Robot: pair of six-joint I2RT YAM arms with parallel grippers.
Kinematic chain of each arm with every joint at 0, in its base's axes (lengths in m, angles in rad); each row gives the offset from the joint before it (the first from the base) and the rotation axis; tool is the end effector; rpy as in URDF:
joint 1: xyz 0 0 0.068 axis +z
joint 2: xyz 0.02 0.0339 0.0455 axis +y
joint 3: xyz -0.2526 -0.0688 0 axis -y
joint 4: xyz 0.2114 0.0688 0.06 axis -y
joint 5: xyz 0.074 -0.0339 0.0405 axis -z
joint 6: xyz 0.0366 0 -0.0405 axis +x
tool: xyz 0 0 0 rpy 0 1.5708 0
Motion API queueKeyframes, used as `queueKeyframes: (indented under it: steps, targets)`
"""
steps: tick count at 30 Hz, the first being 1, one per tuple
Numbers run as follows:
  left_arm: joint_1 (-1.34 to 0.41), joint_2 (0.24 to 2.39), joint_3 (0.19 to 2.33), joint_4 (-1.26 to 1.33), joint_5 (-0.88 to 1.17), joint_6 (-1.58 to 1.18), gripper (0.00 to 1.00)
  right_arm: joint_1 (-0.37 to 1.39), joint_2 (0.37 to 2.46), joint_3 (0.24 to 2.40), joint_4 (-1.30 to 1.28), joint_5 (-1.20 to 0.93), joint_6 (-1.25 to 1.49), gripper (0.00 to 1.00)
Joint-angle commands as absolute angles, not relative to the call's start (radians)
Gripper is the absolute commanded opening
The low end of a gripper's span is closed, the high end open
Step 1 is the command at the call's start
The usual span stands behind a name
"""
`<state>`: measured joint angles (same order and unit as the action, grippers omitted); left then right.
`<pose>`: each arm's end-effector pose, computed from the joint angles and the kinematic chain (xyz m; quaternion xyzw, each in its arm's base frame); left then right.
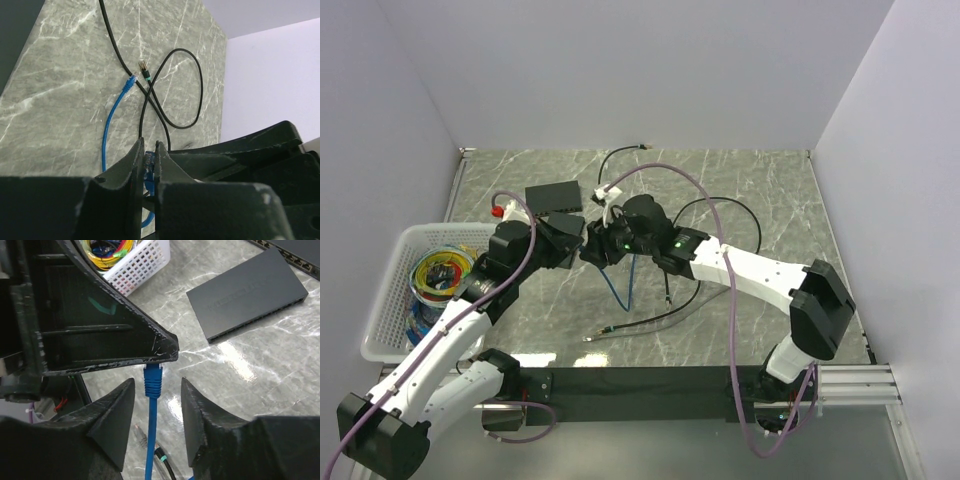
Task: Insert the plug into the switch port
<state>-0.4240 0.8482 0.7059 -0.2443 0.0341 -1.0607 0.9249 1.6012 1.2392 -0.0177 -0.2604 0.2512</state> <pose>0.1573 -0.0724 0.2907 -0.2506 0.7909 -0.3877 0.4016 0.2021 0.2837 0.3067 -0.3400 0.7506 0.3980 0.4032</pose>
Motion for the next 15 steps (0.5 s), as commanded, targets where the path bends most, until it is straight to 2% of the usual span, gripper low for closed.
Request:
queueKeyframes:
  steps: [1,10,13,15]
  targets:
    - [-0.425,0.844,0.695,-0.192,0.052,-1.066,0.01,0.939,1.618,1.289,-0.017,-0.239,0.233,0.47]
    - [-0.425,0.827,0.661,-0.193,0.045,-1.075,0.00,0.943,1.621,1.263,-0.002,-0.215,0.248,0.21]
    - [-0.425,0.824,0.660,-0.206,0.035,-1.072,0.01,0.942,1.623,1.264,0.018,-0.204,0.256,0.20]
    - [-0.425,0.824,0.654,-0.204,0.034,-1.074,0.00,0.942,1.631,1.270,0.009,-0.204,0.258,0.26]
